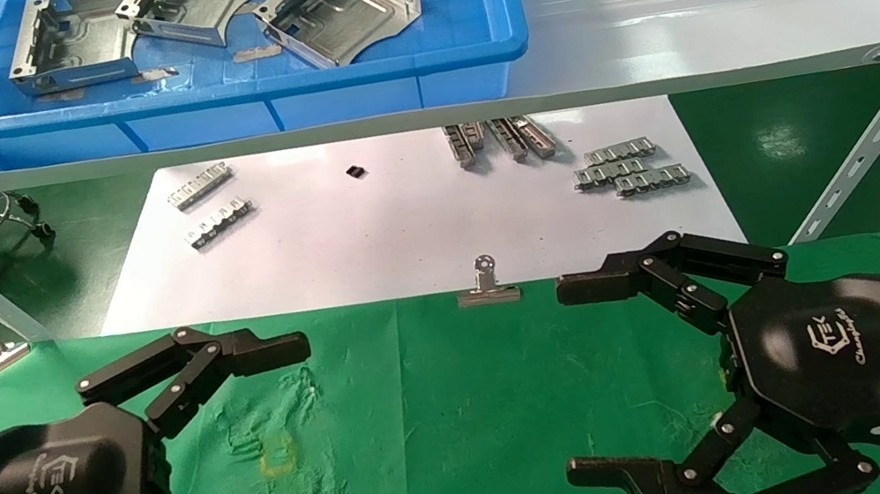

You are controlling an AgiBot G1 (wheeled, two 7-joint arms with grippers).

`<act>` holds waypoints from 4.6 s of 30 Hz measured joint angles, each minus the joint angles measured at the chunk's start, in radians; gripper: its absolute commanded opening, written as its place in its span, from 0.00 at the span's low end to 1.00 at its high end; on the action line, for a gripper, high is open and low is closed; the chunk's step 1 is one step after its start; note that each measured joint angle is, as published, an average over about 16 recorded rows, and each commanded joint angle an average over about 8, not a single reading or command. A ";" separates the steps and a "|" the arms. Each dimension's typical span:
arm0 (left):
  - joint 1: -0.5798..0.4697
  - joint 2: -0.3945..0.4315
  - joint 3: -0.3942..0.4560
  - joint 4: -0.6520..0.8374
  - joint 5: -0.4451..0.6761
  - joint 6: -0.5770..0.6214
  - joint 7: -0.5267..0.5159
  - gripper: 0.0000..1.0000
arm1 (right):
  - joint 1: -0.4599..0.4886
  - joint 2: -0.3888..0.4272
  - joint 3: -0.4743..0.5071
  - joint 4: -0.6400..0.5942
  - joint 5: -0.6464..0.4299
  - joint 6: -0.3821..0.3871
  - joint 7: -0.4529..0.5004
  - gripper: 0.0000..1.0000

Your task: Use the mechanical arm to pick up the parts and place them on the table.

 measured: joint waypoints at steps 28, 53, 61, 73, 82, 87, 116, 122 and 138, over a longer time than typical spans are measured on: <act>0.000 0.002 0.000 0.002 0.002 -0.004 0.001 1.00 | 0.000 0.000 0.000 0.000 0.000 0.000 0.000 0.00; -0.320 0.248 0.062 0.314 0.204 -0.231 0.072 1.00 | 0.000 0.000 0.000 0.000 0.000 0.000 0.000 0.00; -0.527 0.366 0.114 0.552 0.329 -0.312 0.133 1.00 | 0.000 0.000 0.000 0.000 0.000 0.000 0.000 0.00; -0.806 0.553 0.190 0.980 0.492 -0.501 0.250 1.00 | 0.000 0.000 0.000 0.000 0.000 0.000 0.000 0.00; -0.896 0.666 0.223 1.167 0.559 -0.653 0.310 1.00 | 0.000 0.000 0.000 0.000 0.000 0.000 0.000 0.00; -0.910 0.700 0.229 1.214 0.567 -0.689 0.326 0.67 | 0.000 0.000 0.000 0.000 0.000 0.000 0.000 0.00; -0.894 0.729 0.209 1.242 0.529 -0.735 0.371 0.00 | 0.000 0.000 0.000 0.000 0.000 0.000 0.000 0.00; -0.897 0.728 0.209 1.243 0.526 -0.731 0.374 0.00 | 0.000 0.000 0.000 0.000 0.000 0.000 0.000 0.00; -0.910 0.720 0.202 1.249 0.509 -0.707 0.380 0.00 | 0.000 0.000 0.000 0.000 0.000 0.000 0.000 0.00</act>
